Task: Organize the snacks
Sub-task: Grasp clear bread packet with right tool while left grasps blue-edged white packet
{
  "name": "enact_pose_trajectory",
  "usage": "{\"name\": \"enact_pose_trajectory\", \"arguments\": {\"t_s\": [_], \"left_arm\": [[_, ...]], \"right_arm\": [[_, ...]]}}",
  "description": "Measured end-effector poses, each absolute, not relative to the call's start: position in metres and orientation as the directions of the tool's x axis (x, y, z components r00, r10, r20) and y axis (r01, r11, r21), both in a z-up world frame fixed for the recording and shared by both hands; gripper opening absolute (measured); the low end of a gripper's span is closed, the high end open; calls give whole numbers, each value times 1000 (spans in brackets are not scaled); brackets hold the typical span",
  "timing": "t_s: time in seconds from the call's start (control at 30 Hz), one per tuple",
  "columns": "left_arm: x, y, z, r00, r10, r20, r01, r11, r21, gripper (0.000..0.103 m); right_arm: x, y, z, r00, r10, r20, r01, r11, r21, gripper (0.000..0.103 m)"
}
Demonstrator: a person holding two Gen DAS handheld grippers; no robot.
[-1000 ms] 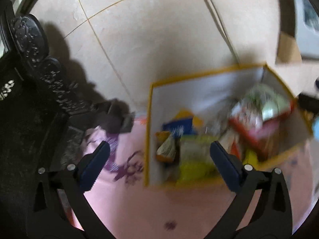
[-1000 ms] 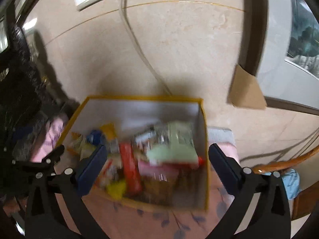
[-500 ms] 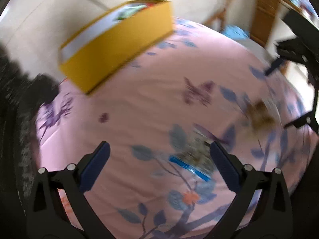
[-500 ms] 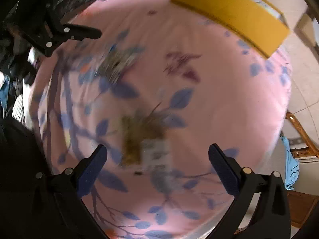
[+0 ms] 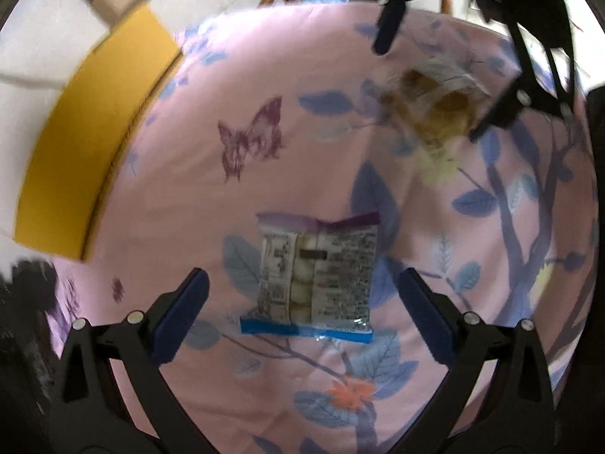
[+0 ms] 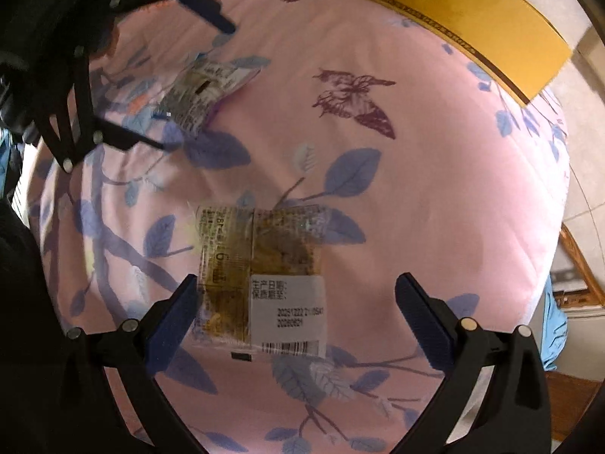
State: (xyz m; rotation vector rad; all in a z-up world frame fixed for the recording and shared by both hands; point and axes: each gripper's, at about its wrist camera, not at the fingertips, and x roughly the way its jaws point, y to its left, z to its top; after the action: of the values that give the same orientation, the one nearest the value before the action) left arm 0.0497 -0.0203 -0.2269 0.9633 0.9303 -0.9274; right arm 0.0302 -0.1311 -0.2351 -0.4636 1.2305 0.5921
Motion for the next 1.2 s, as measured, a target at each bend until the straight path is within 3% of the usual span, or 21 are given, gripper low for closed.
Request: {"name": "enact_pose_trajectory", "arguments": {"t_s": [0.13, 0.2, 0.27, 0.3, 0.33, 0.4, 0.5, 0.7, 1.0, 1.07, 1.1, 1.2], "left_arm": [[73, -14, -230, 233, -183, -955, 860, 497, 115, 101], [80, -7, -232, 204, -153, -967, 757, 651, 57, 101], [76, -3, -228, 196, -168, -966, 686, 728, 13, 81], [71, -4, -225, 216, -166, -962, 664, 748, 20, 63], [63, -7, -222, 233, -170, -958, 647, 762, 22, 37], [54, -13, -220, 299, -120, -947, 604, 792, 91, 11], [48, -12, -218, 330, -138, -934, 549, 833, 70, 10], [42, -23, -201, 416, -166, -894, 513, 855, 79, 6], [41, -12, -172, 485, -185, -854, 475, 876, 80, 9], [41, 3, -165, 493, -204, -846, 483, 872, 72, 58], [41, 8, -161, 511, -221, -830, 495, 865, 75, 88], [47, 12, -146, 496, -338, -800, 631, 773, 64, 89]], "right_arm": [[31, -134, -240, 304, 179, -936, -623, 780, -54, 100], [27, -139, -239, 315, 199, -928, -581, 814, -23, 88], [23, -139, -234, 338, 194, -921, -535, 845, -18, 57], [21, -136, -231, 349, 175, -921, -521, 853, -36, 56], [19, -133, -231, 353, 133, -926, -486, 872, -60, 56], [18, -133, -231, 343, 137, -929, -419, 908, -21, 56], [15, -140, -228, 350, 203, -914, -274, 956, 108, 56], [-8, -143, -214, 408, 203, -890, -163, 975, 148, 56], [-27, -161, -193, 496, 138, -857, -102, 990, 100, 56], [-31, -166, -193, 492, 139, -859, -80, 990, 114, 56], [-35, -169, -193, 491, 139, -860, -71, 990, 120, 56], [-44, -175, -196, 477, 146, -867, -55, 989, 136, 56]]}}
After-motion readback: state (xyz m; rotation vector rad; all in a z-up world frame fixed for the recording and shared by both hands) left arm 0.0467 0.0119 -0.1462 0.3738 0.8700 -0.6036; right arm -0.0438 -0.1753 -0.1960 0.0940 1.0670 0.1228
